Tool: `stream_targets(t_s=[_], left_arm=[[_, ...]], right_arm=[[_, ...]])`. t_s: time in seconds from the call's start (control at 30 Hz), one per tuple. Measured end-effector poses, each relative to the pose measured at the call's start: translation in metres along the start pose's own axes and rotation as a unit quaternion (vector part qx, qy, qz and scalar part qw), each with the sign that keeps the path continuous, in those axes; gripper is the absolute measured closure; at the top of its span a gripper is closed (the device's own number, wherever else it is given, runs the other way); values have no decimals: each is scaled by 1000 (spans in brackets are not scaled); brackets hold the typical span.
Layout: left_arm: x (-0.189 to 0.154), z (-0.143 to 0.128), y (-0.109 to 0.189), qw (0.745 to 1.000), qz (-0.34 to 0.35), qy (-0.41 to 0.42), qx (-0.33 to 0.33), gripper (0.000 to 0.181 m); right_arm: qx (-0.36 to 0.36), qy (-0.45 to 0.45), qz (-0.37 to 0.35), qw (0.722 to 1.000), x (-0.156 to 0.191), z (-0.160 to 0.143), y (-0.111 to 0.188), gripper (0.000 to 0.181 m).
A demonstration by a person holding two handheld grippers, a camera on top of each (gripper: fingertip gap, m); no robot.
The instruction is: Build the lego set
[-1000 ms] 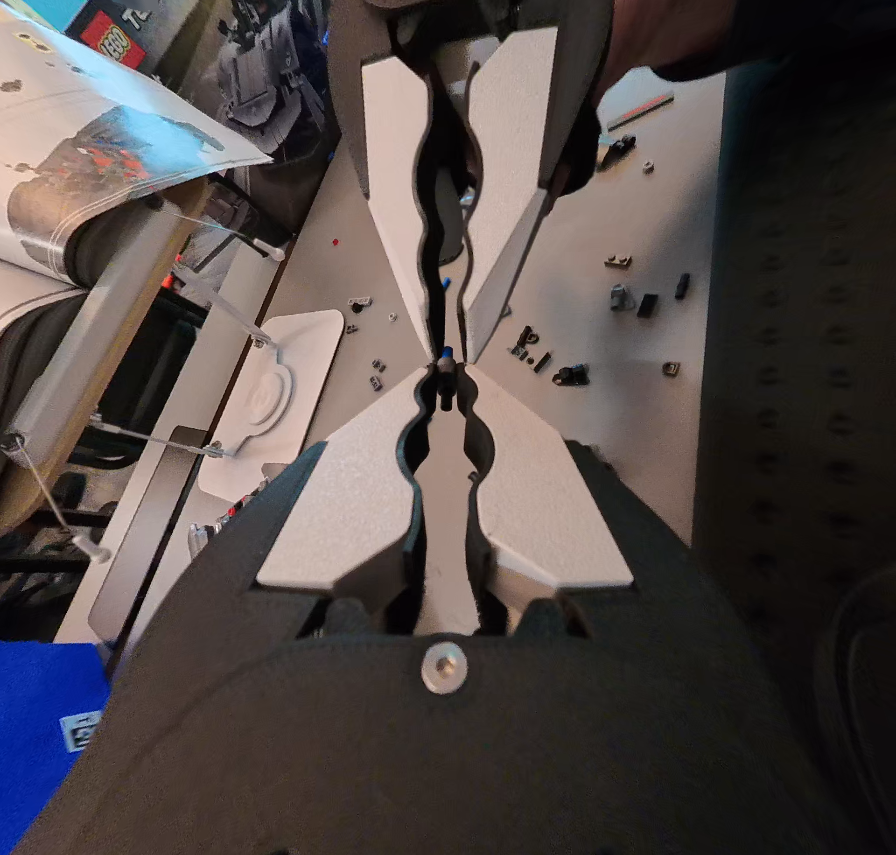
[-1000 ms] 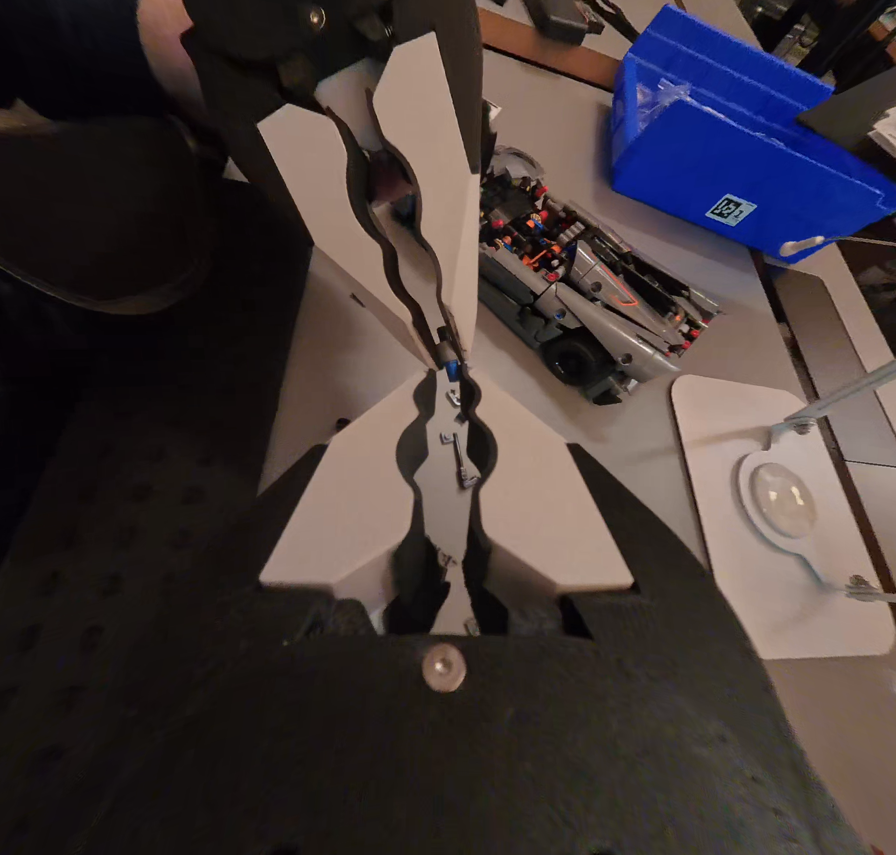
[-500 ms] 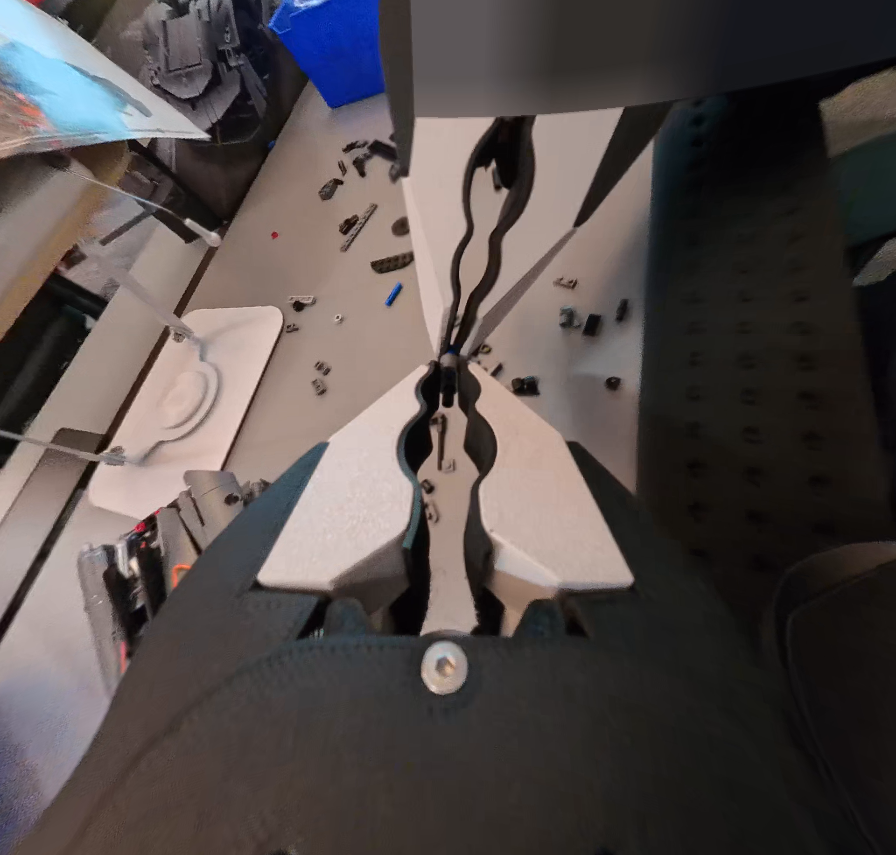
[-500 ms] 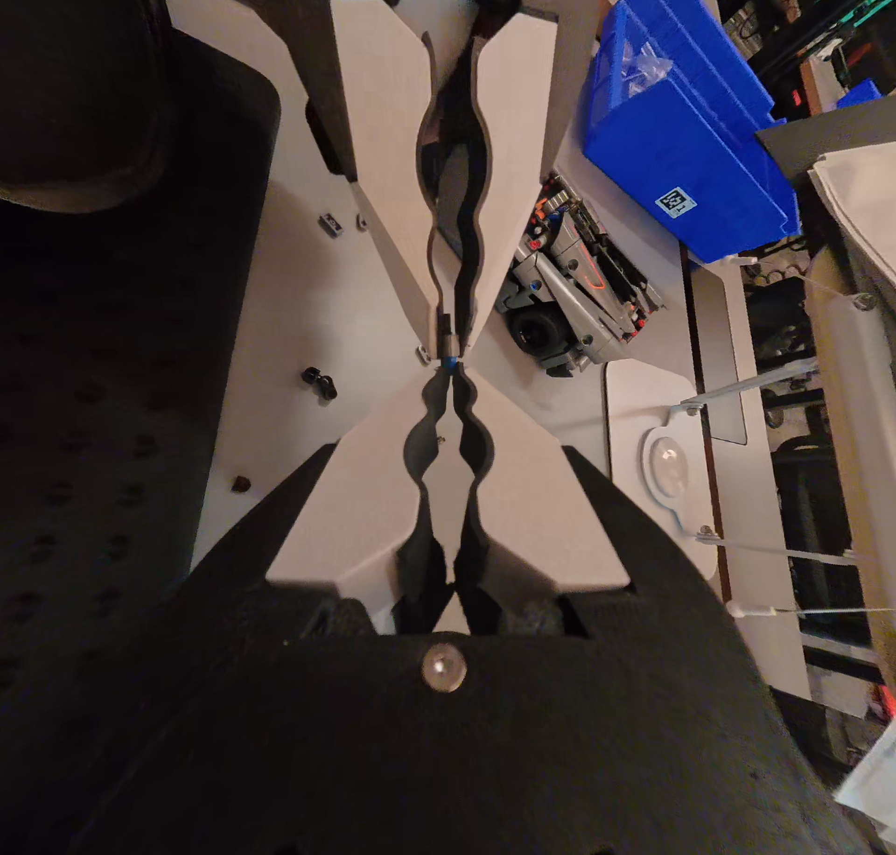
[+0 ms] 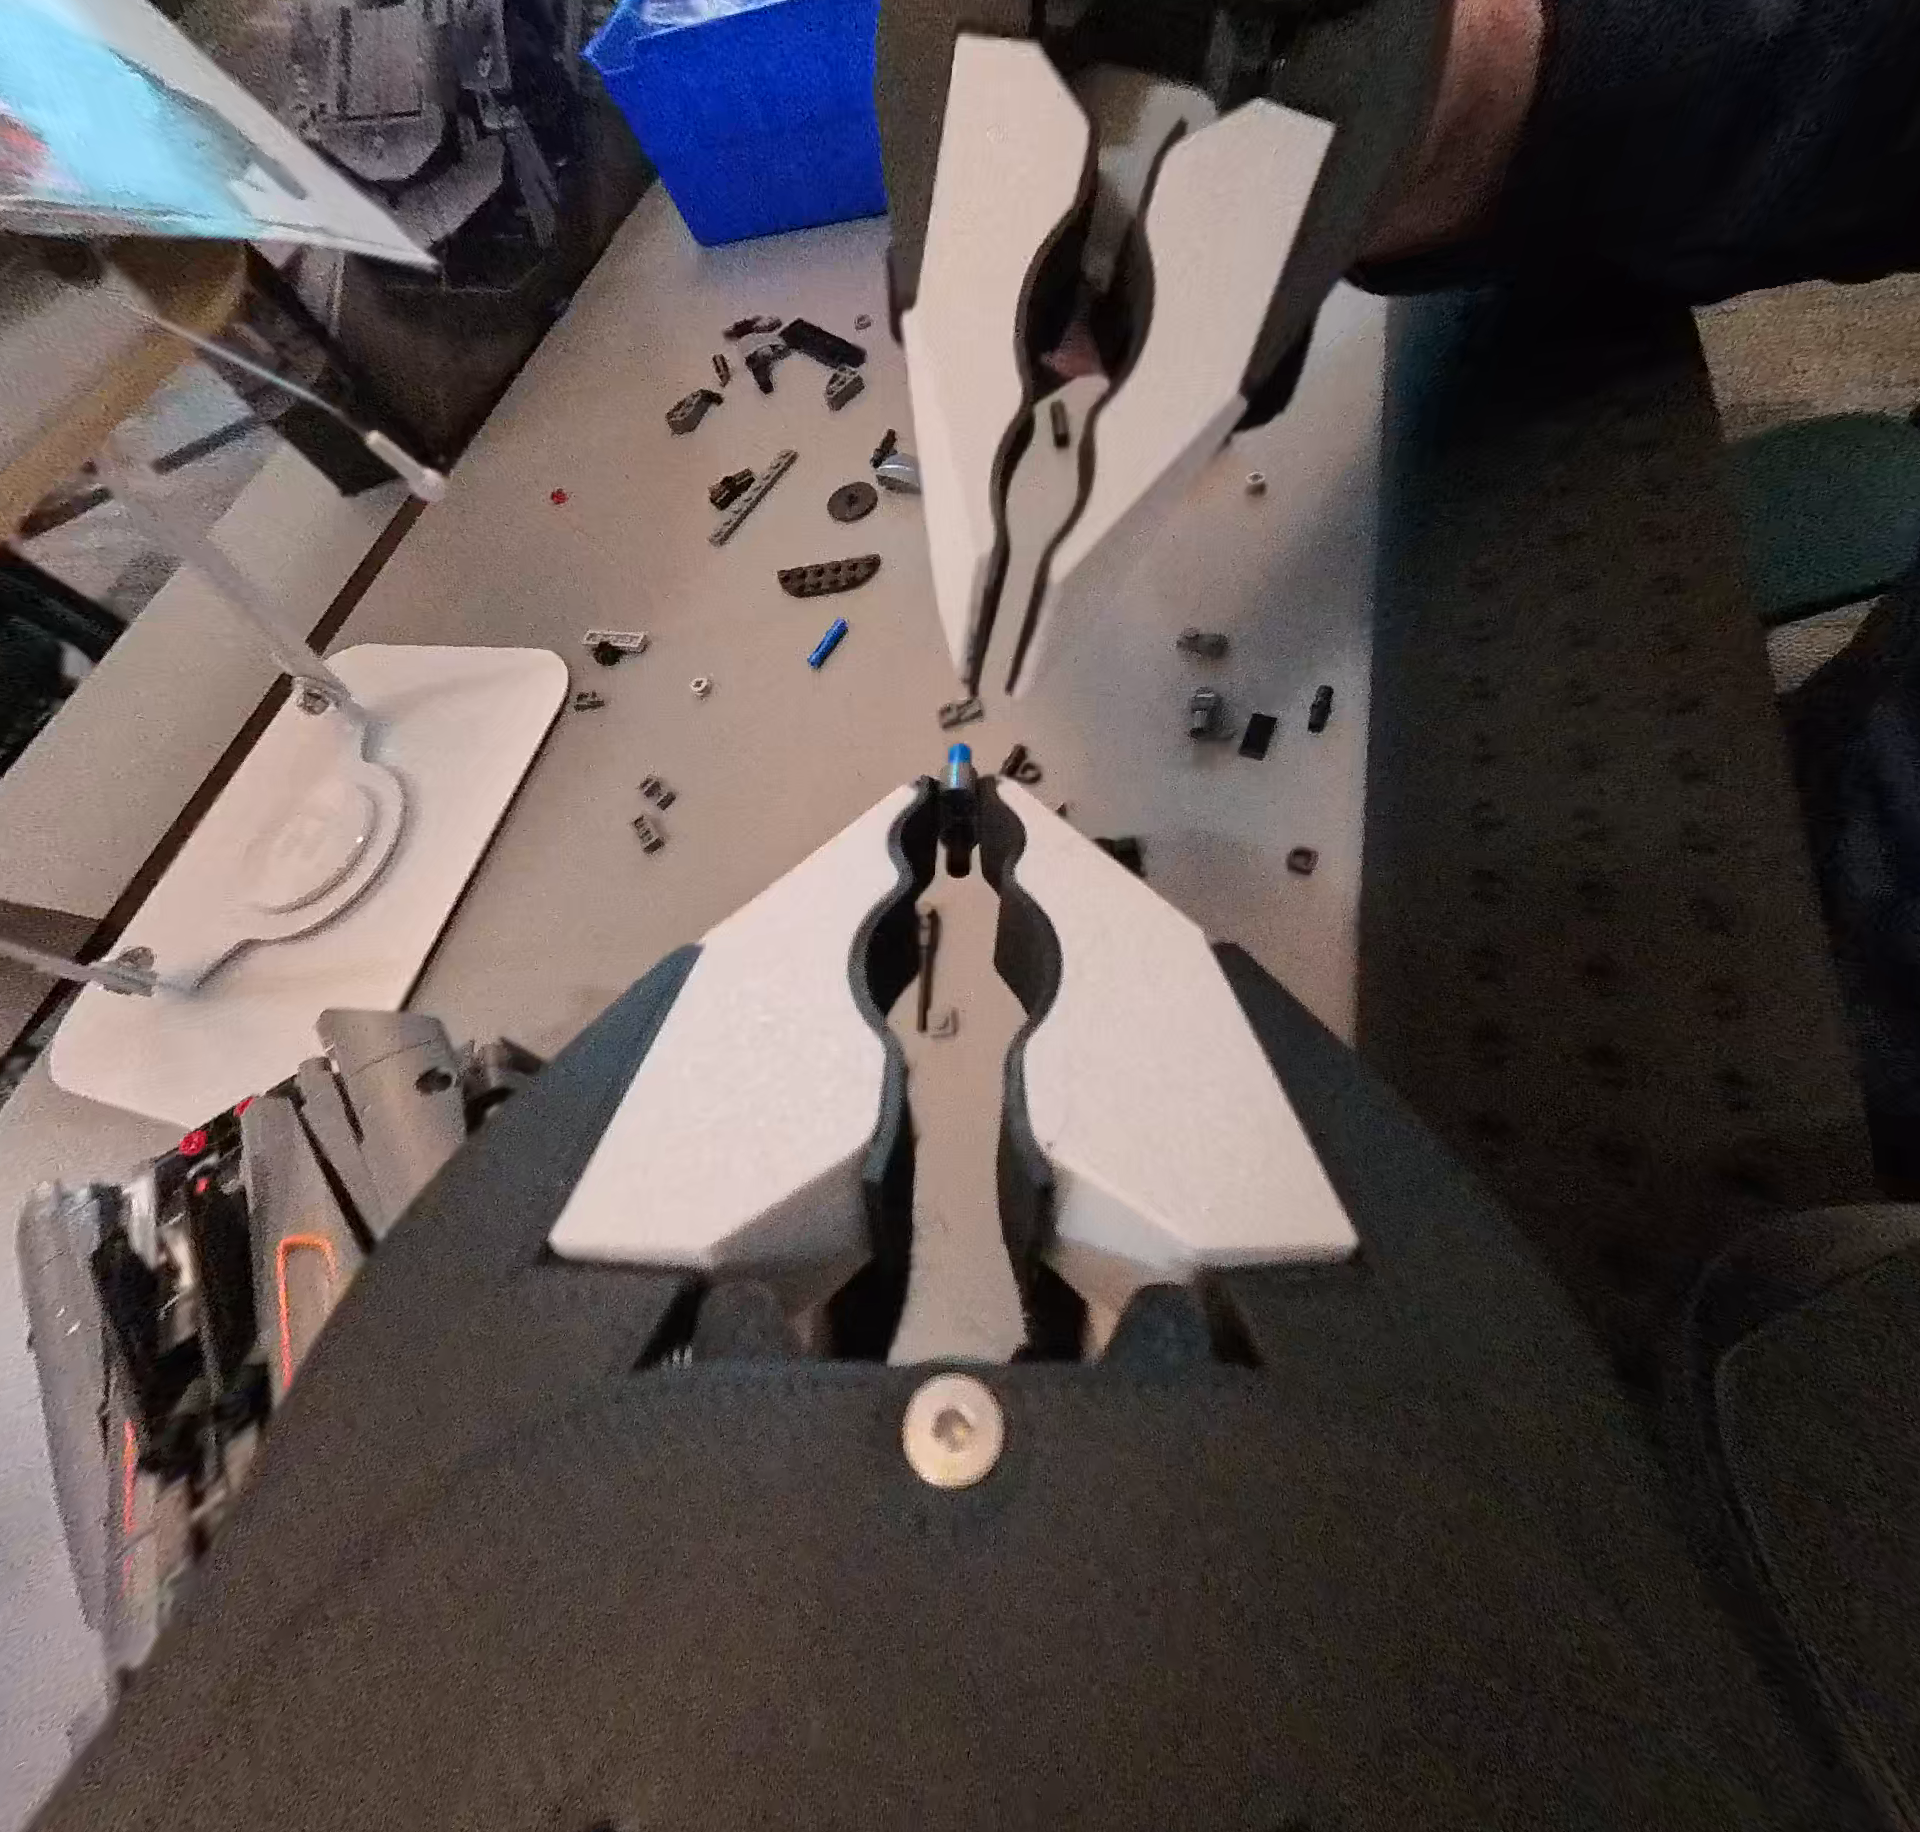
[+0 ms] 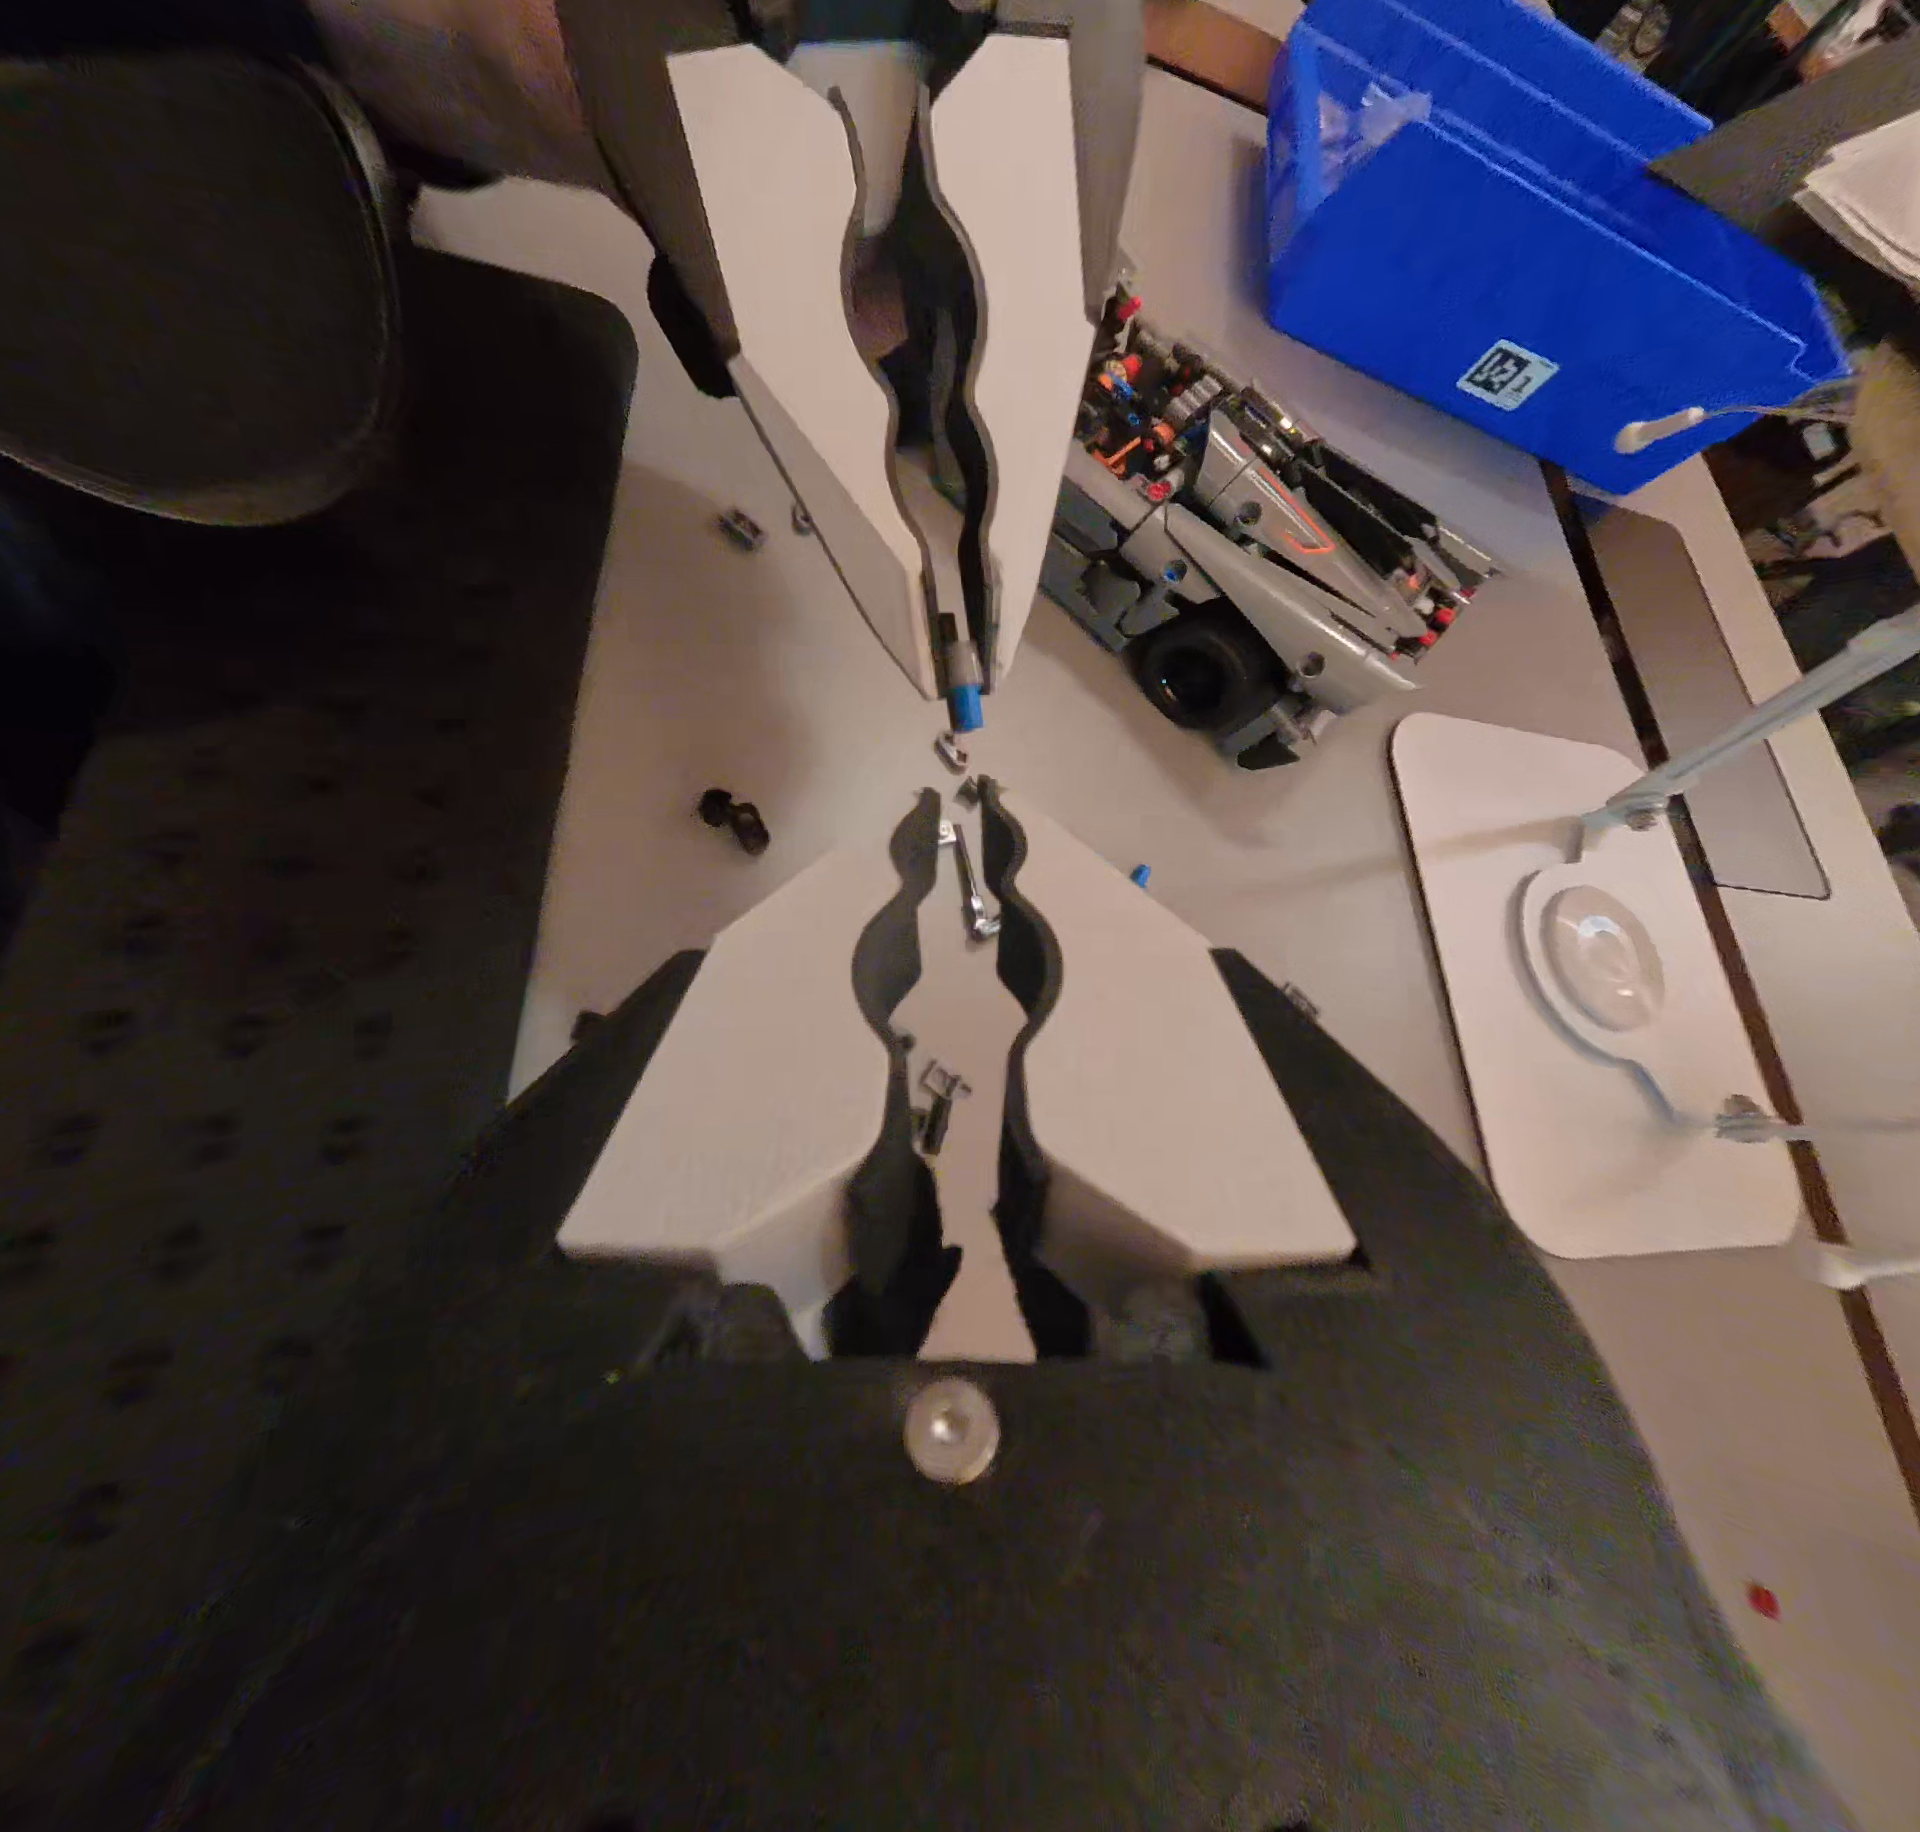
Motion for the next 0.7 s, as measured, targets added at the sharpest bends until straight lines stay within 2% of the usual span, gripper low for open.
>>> stream_targets(t_s=[0.1, 0.2, 0.37, 0.47, 0.7], left_arm=[[-4, 1, -9, 1000, -18, 19, -7, 178], [-2, 4, -9, 1000, -13, 26, -10, 178], [-5, 0, -13, 1000, -13, 13, 7, 178], [-6, 0, -14, 1000, -13, 5, 14, 178], [-9, -1, -18, 1000, -17, -1, 22, 177]], right_arm=[[21, 26, -18, 999, 4, -7, -11, 172], [13, 40, -34, 999, 3, -4, -9, 181], [26, 39, -48, 998, 0, -6, -11, 181], [33, 28, -46, 998, -1, -9, -12, 174], [25, 26, -32, 999, 3, -8, -15, 180]])
Point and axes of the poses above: each gripper's, where its closed fingertips meet, y back along the fingers, z out of its top, x = y × z across the jaws, the point moved 2 cm from there along y, back along the fingers, and after that the axes turned 9 degrees about -y, right-handed, at the moved point
